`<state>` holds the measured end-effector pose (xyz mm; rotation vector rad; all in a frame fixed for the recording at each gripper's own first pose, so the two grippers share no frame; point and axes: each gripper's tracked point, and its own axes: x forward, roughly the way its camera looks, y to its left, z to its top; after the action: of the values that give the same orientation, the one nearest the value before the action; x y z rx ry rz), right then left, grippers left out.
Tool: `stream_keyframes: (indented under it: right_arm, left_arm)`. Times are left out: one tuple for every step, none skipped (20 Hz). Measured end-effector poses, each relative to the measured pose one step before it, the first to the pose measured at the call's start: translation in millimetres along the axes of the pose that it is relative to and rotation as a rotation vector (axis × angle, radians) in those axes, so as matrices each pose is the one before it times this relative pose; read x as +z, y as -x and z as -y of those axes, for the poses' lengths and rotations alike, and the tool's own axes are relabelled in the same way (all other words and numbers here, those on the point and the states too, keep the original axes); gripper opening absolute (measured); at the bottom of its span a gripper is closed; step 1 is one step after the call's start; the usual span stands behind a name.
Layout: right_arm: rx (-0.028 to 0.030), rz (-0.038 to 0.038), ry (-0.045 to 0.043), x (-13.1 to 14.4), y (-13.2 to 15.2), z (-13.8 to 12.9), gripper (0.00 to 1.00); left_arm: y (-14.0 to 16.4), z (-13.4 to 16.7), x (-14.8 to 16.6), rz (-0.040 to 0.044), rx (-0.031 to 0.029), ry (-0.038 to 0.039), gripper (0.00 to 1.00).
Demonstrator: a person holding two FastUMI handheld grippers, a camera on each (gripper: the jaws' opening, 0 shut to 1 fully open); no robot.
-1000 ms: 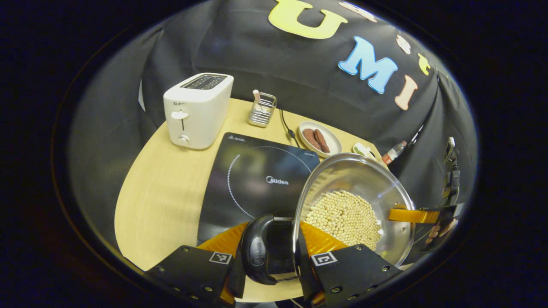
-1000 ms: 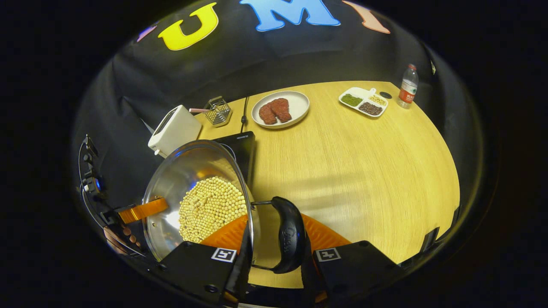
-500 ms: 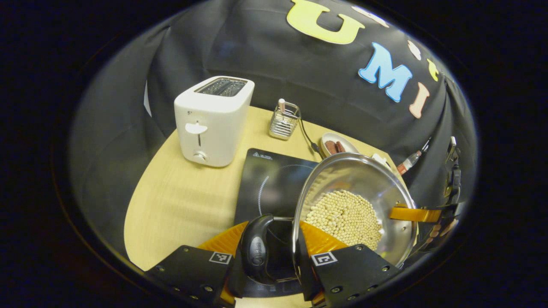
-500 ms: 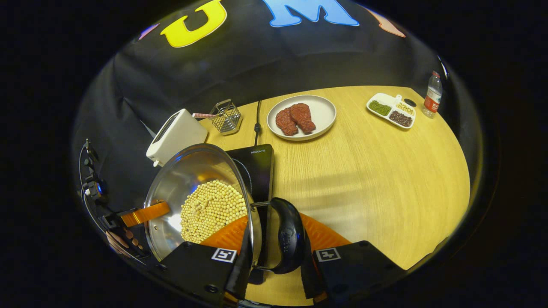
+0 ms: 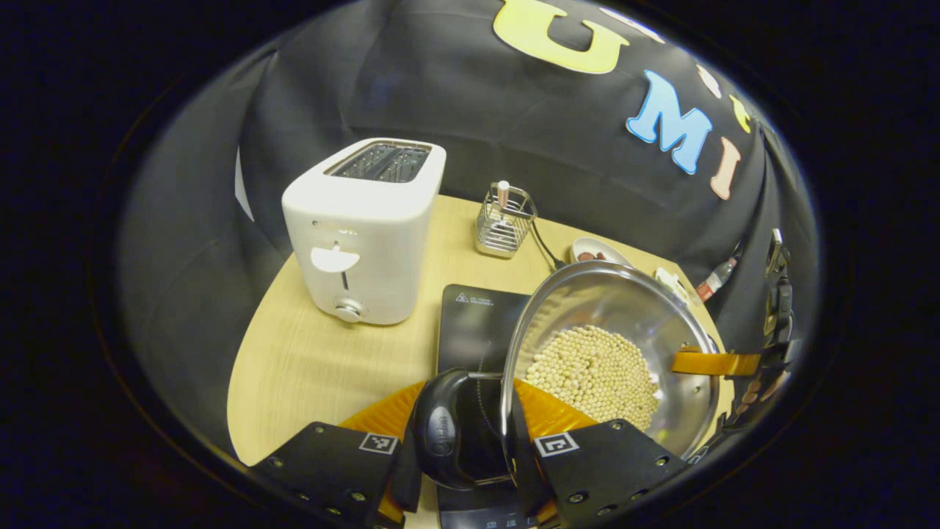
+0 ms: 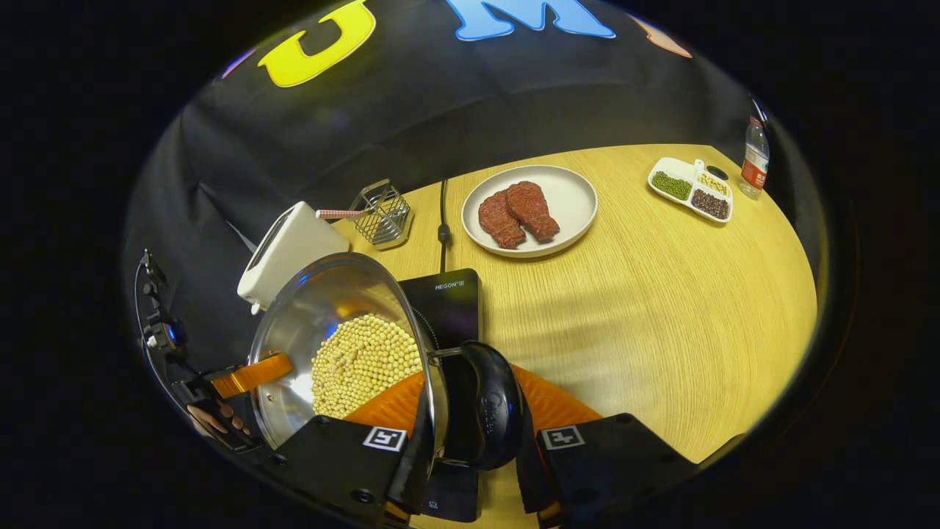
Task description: First push the handle of the pot to place it horizontally, then grasp the pot with both hands and set it on the induction cooktop.
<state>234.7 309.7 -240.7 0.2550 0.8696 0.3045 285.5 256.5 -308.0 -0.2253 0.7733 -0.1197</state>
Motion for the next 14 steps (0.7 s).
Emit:
stream_keyframes:
  right_arm:
    - [0.00052,0.00047,-0.00055,2.55,-0.43,-0.37,0.48]
    - [0.00169,0.00047,0.00062,1.33,-0.18,-0.44,0.48]
    - [0.0018,-0.00136,0.00064,0.59,0.46,0.06,0.48]
    - [0.00232,0.00106,-0.00267,-0.18,-1.34,-0.29,0.49]
    - [0.00294,-0.00016,-0.00288,1.66,-0.25,-0.37,0.48]
    - [0.00259,-0.00259,-0.00373,1.39,0.32,-0.98,0.48]
    - [0.0024,-0.00237,-0.00255,1.06,-0.12,-0.03,0.48]
    - [0.00096,-0.00287,-0.0024,-1.04,-1.83,-1.13,0.48]
    - [0.00059,-0.00188,-0.00139,-0.34,-1.45,-1.09,0.48]
    - [-0.00001,-0.00318,-0.00011,-0.78,-2.06,-1.59,0.49]
    - [-0.00084,-0.00273,0.00075,-0.33,-1.74,-0.49,0.48]
    - [-0.00119,-0.00229,0.00117,-0.69,-1.46,0.49,0.48]
    - [-0.00145,-0.00149,0.00072,0.17,-0.55,0.31,0.48]
    - [-0.00197,0.00256,0.0006,0.34,-0.58,-0.48,0.48]
  left_arm:
    - [-1.86,-0.41,2.57,0.0029,-0.00123,0.00029,0.55]
    - [-2.67,-2.46,2.04,-0.00203,-0.00034,-0.0025,0.49]
    - [-1.93,-1.16,2.11,0.00032,0.0014,0.00088,0.52]
    - [0.9,-1.15,1.63,-0.00078,0.00108,-0.00153,0.52]
    - [-0.57,-1.72,1.74,-0.00093,0.00114,-0.00205,0.52]
    - [-0.95,-2.6,1.72,-0.0006,0.00136,-0.00167,0.52]
    - [-0.38,-1.51,1.06,-0.00131,0.00132,-0.00213,0.52]
    - [0.02,-1.93,-0.24,-0.00192,0.00057,-0.00075,0.52]
    - [-0.38,-1.19,0.45,-0.00315,0.0008,-0.00007,0.52]
    - [-1.76,-1.03,-0.91,-0.00331,-0.00022,0.00102,0.52]
    - [-2.13,-1.18,-0.51,-0.00391,-0.00088,0.00286,0.52]
    - [-1.75,-0.83,-2.71,-0.00444,-0.00078,0.00234,0.52]
    - [-1.0,-0.11,-2.07,-0.00307,-0.00084,0.00108,0.52]
    - [-2.25,-0.63,-1.3,-0.00361,-0.00105,0.0026,0.52]
